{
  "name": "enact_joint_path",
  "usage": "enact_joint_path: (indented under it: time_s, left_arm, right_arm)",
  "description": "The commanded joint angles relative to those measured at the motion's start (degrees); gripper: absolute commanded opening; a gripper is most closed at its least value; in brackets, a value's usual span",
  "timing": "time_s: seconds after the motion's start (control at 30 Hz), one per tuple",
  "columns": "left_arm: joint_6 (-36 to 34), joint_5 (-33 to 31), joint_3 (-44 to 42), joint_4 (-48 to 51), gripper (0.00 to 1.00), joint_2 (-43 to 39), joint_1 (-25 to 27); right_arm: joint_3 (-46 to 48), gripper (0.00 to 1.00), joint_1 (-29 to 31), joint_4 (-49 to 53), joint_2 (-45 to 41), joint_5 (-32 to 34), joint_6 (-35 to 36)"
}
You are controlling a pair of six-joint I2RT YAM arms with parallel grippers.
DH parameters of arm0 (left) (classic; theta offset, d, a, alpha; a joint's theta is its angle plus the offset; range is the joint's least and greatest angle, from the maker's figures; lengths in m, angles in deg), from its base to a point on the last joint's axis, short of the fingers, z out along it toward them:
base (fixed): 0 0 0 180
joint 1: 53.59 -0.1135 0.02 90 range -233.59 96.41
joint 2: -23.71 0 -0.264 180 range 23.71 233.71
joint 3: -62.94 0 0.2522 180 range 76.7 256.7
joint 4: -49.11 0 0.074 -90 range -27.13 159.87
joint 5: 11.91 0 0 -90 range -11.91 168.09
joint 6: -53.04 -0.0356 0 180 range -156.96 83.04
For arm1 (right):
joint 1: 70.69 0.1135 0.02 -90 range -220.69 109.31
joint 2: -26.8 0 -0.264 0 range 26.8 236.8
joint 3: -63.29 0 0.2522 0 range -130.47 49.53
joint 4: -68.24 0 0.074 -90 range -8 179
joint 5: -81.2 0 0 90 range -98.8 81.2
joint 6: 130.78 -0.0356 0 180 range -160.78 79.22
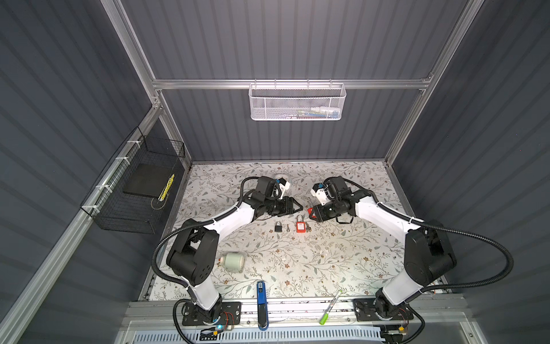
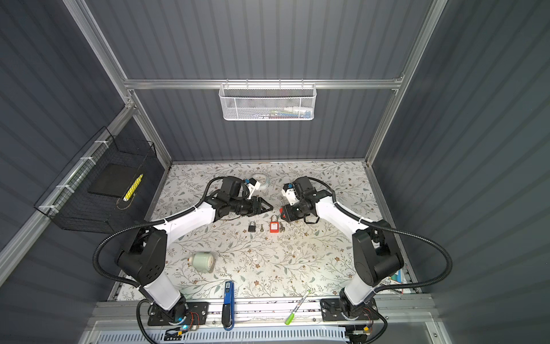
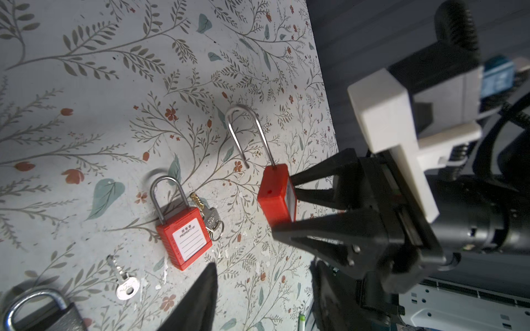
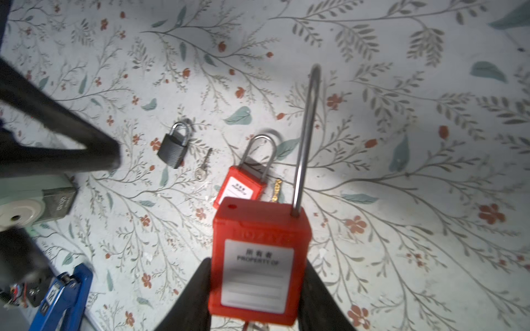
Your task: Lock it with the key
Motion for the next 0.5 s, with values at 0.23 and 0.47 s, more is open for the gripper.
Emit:
enact_joint_path:
  time_s: [0.23,0.47]
  left_arm:
    - [0.6,1.3,-1.4,-0.9,0.56,0.7,-0.4]
    - [0.8,1.7,-1.7,-1.1,0.55,1.4,-0.5]
  right_arm:
    - [0.1,0.28,5.0,-3.8,-1.2,-1.9,-1.8]
    - [-1.6,0.26,5.8,-6.3,-2.3,-2.6,-1.7]
